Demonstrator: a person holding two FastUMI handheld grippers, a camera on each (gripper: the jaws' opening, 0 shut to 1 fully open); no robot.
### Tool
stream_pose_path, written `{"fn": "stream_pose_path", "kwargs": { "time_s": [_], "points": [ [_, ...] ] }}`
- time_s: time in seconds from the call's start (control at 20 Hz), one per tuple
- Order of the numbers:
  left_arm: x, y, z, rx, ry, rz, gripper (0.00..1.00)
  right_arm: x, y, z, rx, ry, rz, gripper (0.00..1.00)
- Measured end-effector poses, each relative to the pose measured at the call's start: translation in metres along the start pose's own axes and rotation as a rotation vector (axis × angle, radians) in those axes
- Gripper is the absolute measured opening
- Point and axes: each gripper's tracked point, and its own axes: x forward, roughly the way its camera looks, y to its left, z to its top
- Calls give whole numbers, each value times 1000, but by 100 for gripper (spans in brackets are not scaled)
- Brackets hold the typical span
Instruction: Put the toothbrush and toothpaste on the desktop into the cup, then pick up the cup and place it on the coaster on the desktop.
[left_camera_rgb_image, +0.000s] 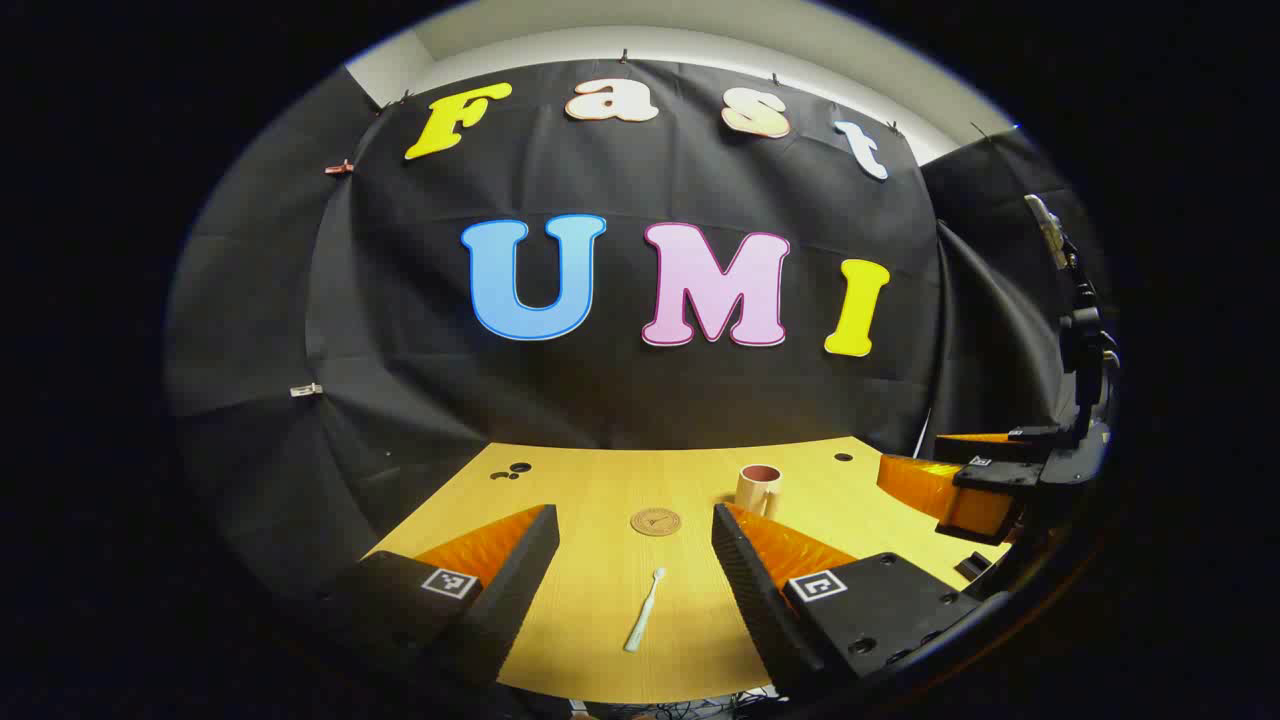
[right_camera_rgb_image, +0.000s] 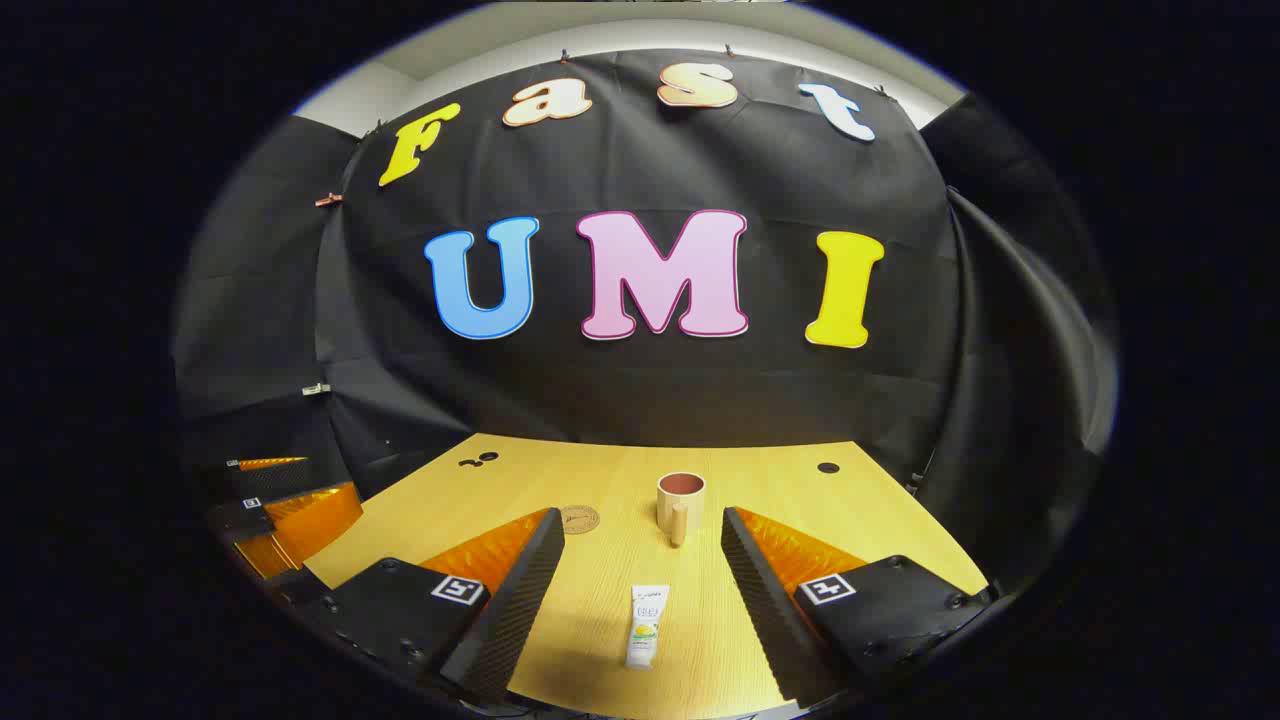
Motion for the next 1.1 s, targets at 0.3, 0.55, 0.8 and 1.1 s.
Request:
{"fn": "stream_pose_path", "kwargs": {
  "time_s": [0.3,0.55,0.8,1.1],
  "points": [
    [27,-5,-2,11,21,-9,97,22,-14,-6,-4,38,-9,97],
    [40,-4,-6,6,38,-3,98,34,-23,-12,-13,63,-31,97],
    [45,-4,-10,20,52,-5,97,44,-24,-18,-20,91,-31,97],
    [48,-7,-14,28,63,-5,98,54,-21,-27,-14,126,-13,97]
  ]
}}
